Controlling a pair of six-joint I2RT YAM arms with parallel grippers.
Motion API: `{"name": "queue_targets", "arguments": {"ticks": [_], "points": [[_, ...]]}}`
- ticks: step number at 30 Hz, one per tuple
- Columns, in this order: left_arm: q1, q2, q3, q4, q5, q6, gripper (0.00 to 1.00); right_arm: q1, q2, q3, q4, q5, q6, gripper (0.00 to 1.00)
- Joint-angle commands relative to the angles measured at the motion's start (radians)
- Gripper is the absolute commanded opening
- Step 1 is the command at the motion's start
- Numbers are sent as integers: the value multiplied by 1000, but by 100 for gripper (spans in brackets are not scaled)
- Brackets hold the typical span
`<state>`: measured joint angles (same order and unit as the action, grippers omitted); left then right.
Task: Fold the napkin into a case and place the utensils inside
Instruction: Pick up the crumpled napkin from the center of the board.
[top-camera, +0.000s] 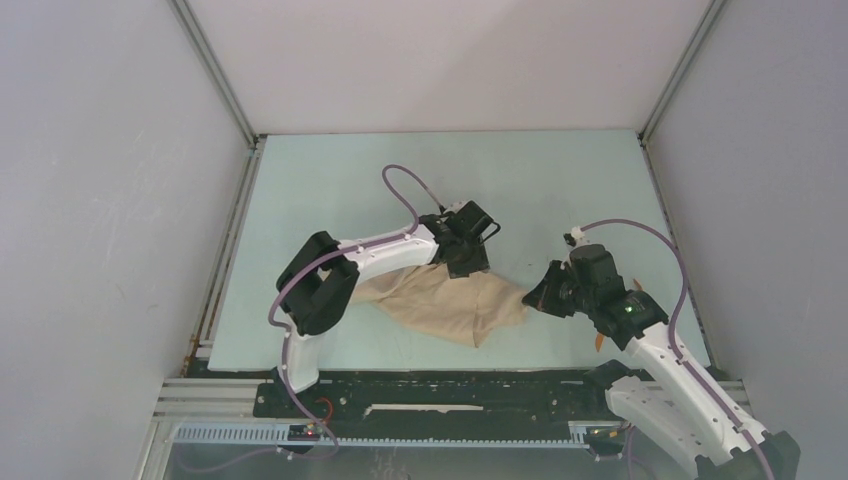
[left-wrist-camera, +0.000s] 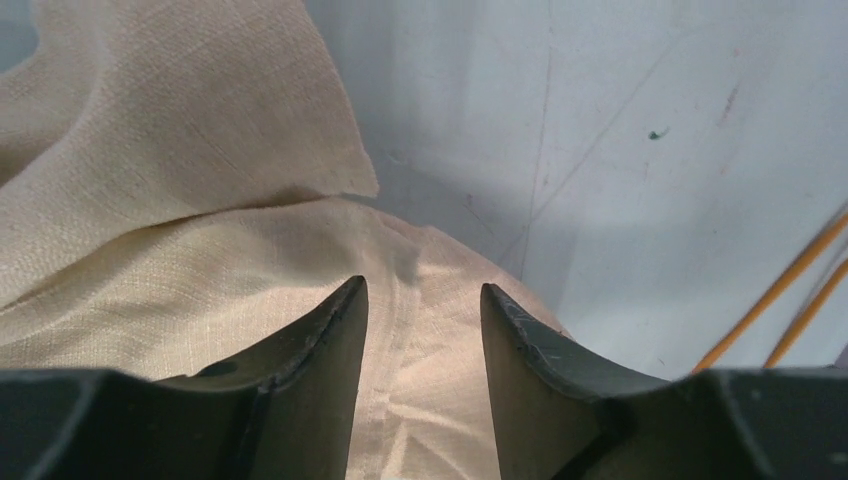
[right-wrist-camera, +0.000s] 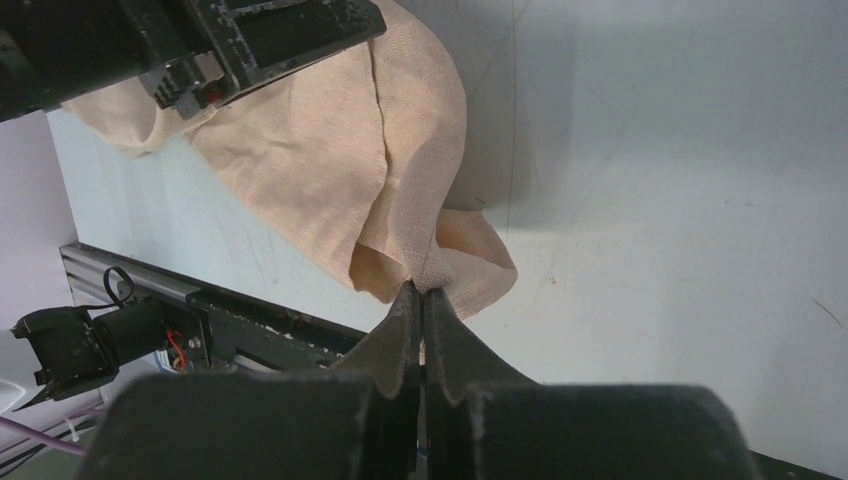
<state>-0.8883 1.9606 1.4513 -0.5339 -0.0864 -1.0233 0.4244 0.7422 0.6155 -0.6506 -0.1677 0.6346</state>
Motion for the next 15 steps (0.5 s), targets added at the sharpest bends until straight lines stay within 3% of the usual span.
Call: {"name": "queue_targets", "arguments": {"ticks": [1, 7, 15], "points": [[0, 31, 56, -48, -72, -36, 50, -11, -16, 1, 16, -9, -5, 0], [0, 51, 74, -94, -150, -71, 50, -12, -20, 0, 11, -9, -6, 0], [-3, 91, 110, -112, -134, -72, 41, -13, -16, 0, 10, -3, -10, 0]]}}
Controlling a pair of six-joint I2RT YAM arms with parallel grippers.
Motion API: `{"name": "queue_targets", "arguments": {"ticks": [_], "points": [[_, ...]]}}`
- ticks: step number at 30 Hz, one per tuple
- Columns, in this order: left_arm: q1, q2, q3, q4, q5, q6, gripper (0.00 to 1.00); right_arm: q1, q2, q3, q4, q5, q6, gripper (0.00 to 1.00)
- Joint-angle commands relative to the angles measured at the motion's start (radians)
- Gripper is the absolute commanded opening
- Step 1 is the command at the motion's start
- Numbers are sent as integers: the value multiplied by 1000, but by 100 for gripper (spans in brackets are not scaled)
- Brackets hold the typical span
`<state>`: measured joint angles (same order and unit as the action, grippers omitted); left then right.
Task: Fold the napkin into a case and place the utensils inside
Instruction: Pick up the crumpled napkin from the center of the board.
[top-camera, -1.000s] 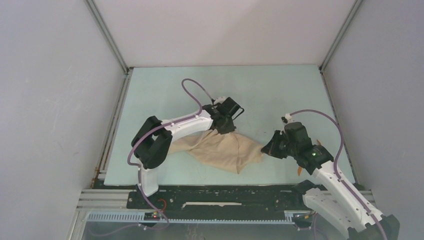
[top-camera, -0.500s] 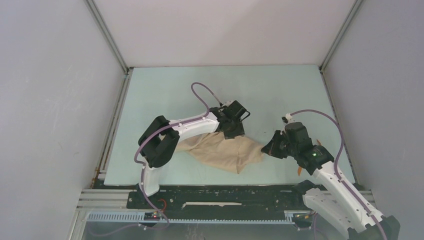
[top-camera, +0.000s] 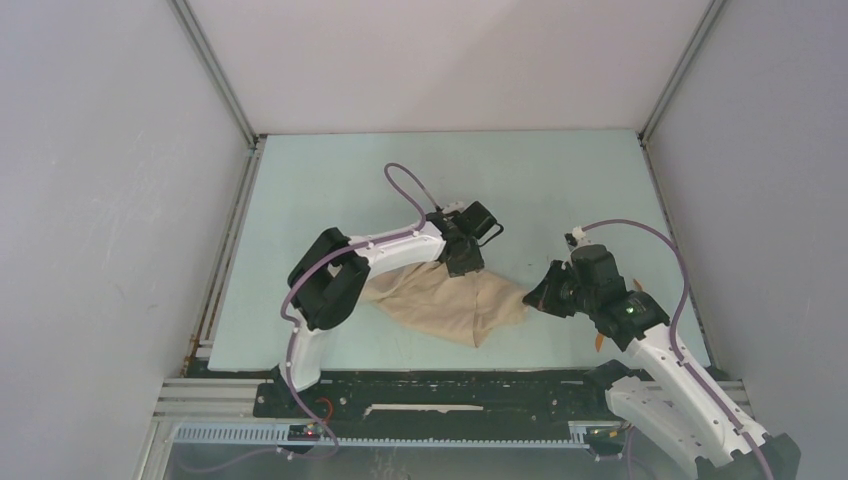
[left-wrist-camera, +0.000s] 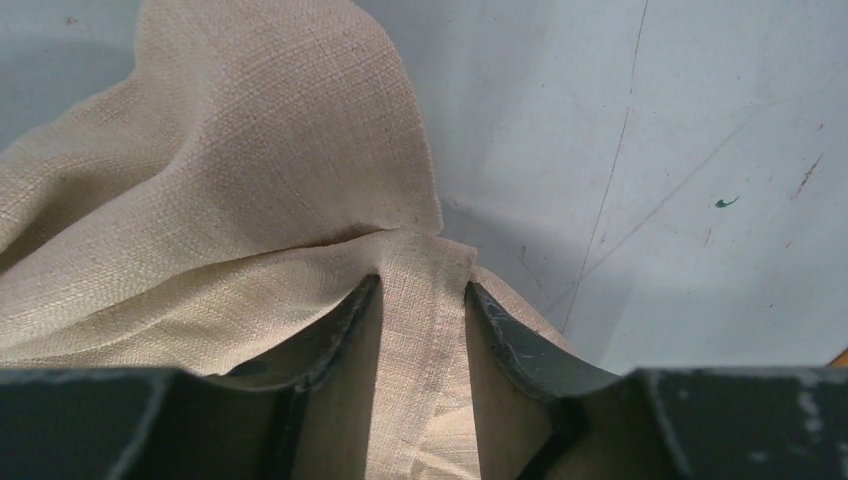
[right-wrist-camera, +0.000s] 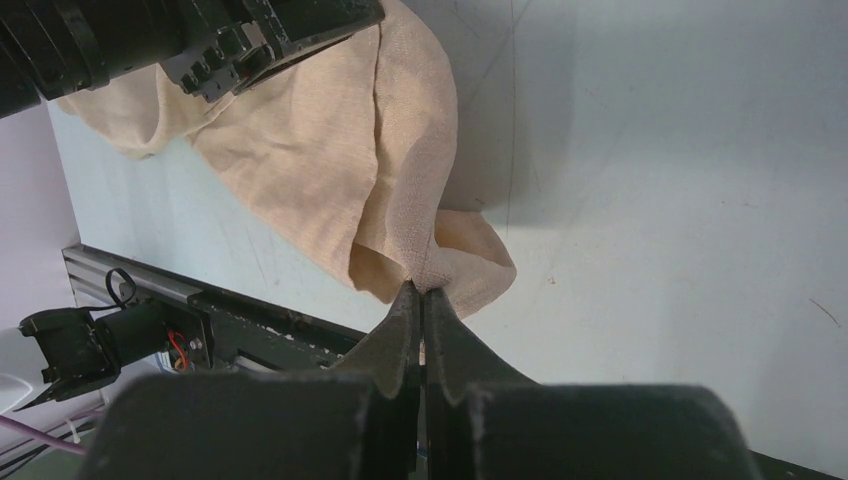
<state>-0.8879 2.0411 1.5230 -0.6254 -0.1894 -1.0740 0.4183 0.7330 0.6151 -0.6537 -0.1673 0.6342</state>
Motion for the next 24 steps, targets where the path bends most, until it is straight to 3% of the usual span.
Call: {"name": "queue_targets", "arguments": {"ticks": [1, 7, 13, 17, 21, 24], "points": [[-4, 9, 39, -20, -33, -21, 37, -7, -7, 0, 13, -3, -10, 0], [-4, -32, 37, -31, -78, 12, 2, -7, -10, 0, 12, 7, -11, 0], [48, -199, -5, -15, -130, 134, 0, -27, 20, 1, 68, -15, -14, 0], [136, -310, -26, 68, -75, 279, 0, -80, 144, 48, 195, -103, -8, 0], [303, -371, 22, 173, 14, 369, 0, -144, 392, 270, 281, -168, -31, 0], [434, -386, 156, 225, 53, 438, 0, -220, 600, 586, 264, -245, -36, 0]]}}
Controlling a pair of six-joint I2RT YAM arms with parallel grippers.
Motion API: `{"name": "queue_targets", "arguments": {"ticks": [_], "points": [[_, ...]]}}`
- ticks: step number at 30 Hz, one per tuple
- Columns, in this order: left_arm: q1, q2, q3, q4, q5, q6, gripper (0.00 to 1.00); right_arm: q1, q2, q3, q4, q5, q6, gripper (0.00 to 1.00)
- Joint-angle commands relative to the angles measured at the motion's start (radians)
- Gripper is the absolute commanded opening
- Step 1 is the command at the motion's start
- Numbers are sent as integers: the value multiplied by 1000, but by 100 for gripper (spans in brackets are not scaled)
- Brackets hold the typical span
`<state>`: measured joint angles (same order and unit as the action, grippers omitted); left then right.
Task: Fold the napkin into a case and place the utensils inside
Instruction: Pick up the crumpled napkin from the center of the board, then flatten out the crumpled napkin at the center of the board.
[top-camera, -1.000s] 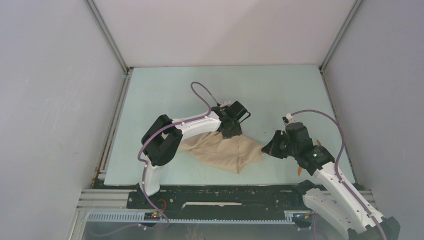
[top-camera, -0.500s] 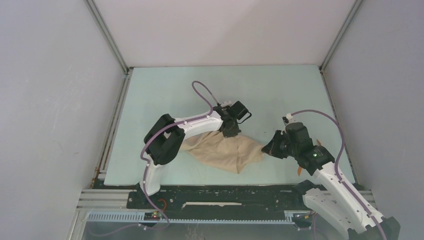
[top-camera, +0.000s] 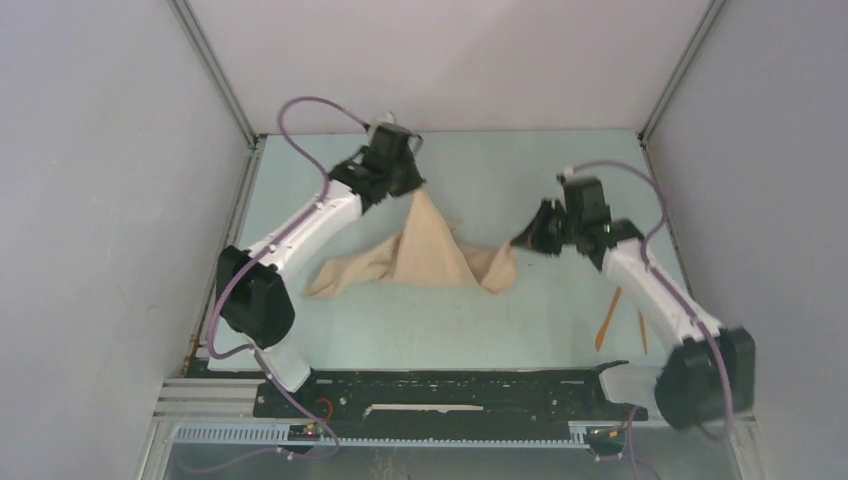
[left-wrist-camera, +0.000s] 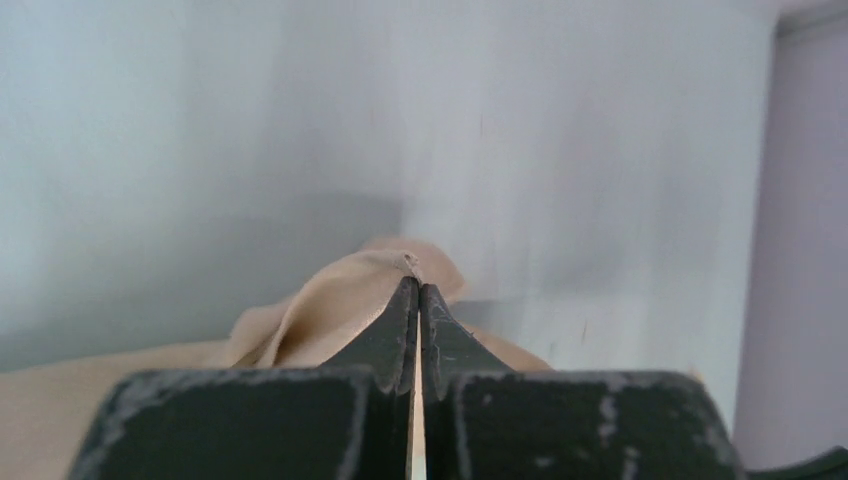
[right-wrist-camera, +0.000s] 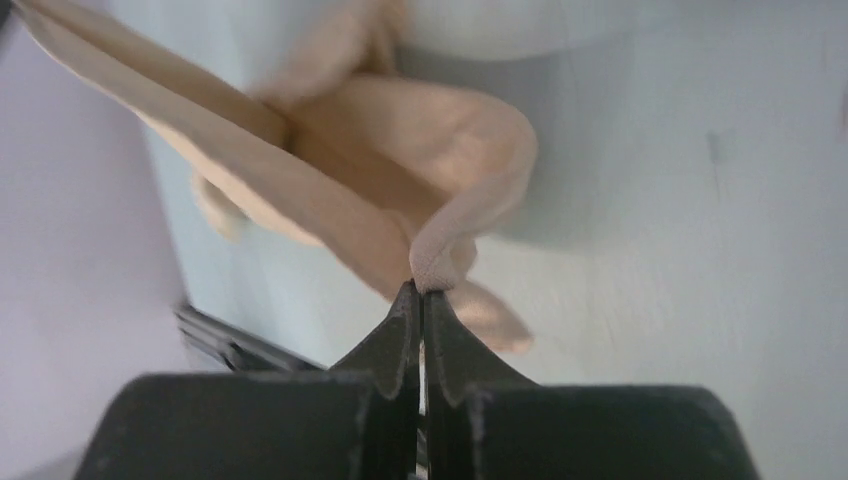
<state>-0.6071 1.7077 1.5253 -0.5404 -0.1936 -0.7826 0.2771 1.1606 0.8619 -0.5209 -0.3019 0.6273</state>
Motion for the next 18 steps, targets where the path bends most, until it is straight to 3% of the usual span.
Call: {"name": "queue_targets", "arguments": {"ticks": [1, 5, 7, 9, 11, 13, 18], "points": [[188, -50, 233, 132, 59, 171, 0, -96, 235, 470, 93, -128, -29, 0], [263, -48, 585, 82, 80, 293, 0, -115, 425, 1018, -93, -150, -55, 0], [266, -54, 738, 38, 39, 362, 0, -125, 454, 1180, -138, -167, -39, 0], [266, -92, 805, 16, 5, 391, 0, -131, 441, 1241, -154, -180, -20, 0], [268, -164, 748, 31, -13, 398, 0, -128, 385, 1190, -138, -182, -12, 0], [268, -256, 599, 74, -21, 379, 0, -128, 303, 1049, -92, -176, 4, 0], [267, -504, 22, 224, -13, 248, 0, -123, 113, 588, 25, -187, 28, 0]]}}
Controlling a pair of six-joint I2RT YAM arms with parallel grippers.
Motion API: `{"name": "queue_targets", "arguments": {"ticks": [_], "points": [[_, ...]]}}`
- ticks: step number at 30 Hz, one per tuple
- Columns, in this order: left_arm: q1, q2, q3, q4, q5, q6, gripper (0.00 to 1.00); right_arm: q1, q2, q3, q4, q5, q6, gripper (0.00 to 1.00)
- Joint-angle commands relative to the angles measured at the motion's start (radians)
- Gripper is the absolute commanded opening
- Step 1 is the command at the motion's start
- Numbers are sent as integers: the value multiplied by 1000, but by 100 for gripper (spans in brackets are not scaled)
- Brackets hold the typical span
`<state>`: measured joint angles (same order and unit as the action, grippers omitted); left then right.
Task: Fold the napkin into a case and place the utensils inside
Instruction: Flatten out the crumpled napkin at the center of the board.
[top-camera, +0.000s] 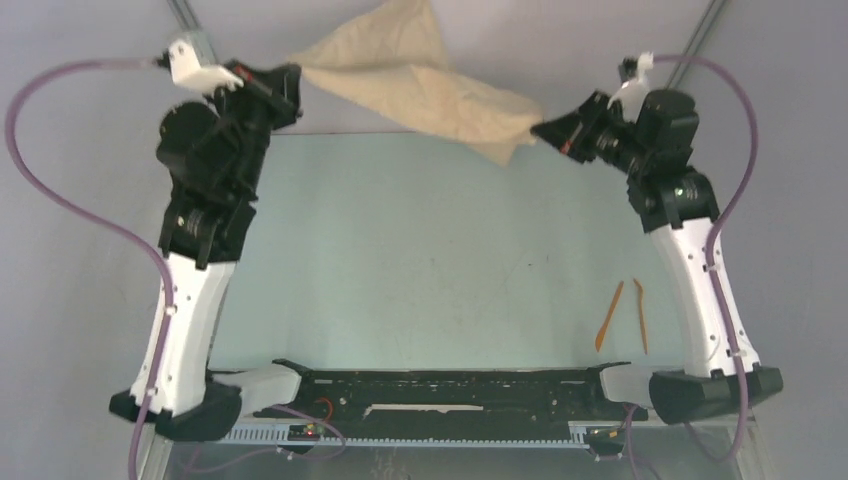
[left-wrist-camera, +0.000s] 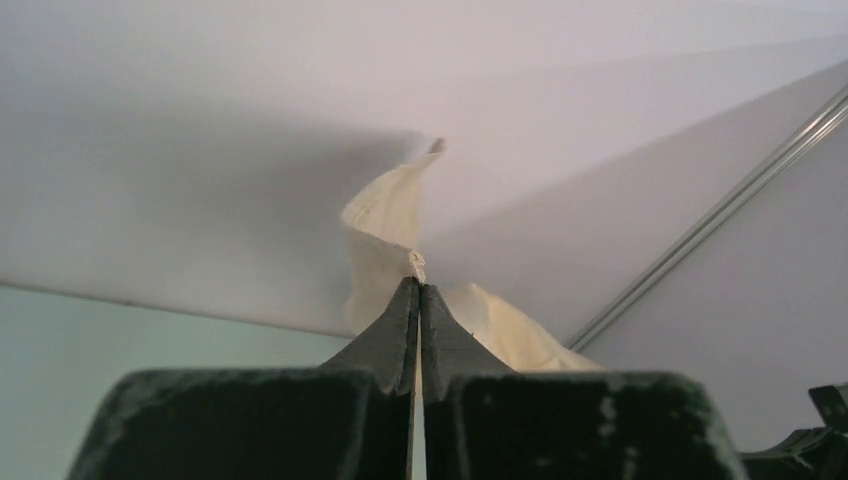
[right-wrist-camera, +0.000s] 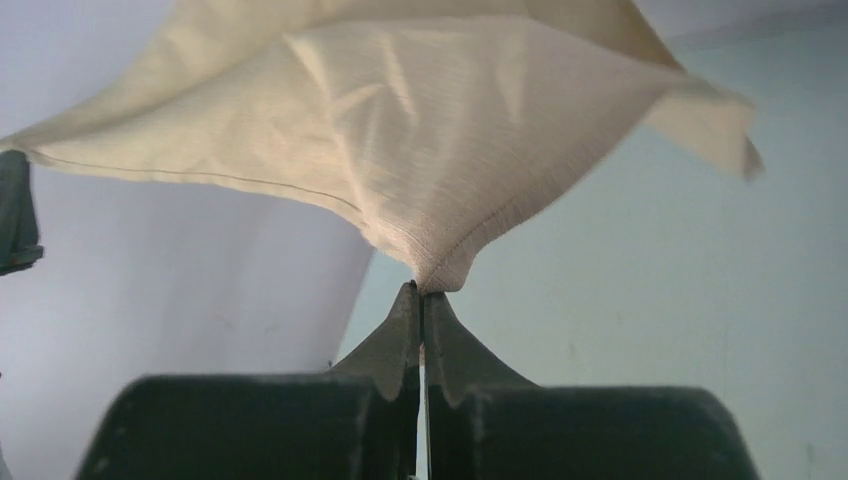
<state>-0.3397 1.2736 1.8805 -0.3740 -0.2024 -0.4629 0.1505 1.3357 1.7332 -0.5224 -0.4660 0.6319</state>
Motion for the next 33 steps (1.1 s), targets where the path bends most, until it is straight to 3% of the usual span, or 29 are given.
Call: {"name": "queue_targets", "arguments": {"ticks": [1, 6, 9, 14, 20, 28, 29, 30, 33], "points": [[-1, -118, -449, 75, -2, -115, 0, 9, -85, -364, 29, -18, 13, 0], [7, -269, -906, 49, -86, -266, 0, 71, -171, -717, 32, -18, -38, 0], [79, -318, -1139, 49, -28, -354, 0, 153, -237, -902, 77, -4, -13, 0], [151, -455, -1358, -62, -129, -505, 0, 300, -311, -1114, 111, 76, 56, 0], [151, -628, -1484, -187, -145, -700, 0, 374, -392, -1242, 25, 265, 179, 0], [151, -866, -1440, -451, -335, -807, 0, 614, -494, -1303, 2, 386, 389, 0], [151, -886, -1432, -462, -350, -810, 0, 624, -478, -1308, 26, 368, 374, 7], [151, -900, -1423, -468, -364, -810, 4, 626, -462, -1305, 41, 356, 353, 14], [151, -899, -1374, -489, -392, -776, 57, 544, -427, -1275, 61, 324, 258, 48]]}}
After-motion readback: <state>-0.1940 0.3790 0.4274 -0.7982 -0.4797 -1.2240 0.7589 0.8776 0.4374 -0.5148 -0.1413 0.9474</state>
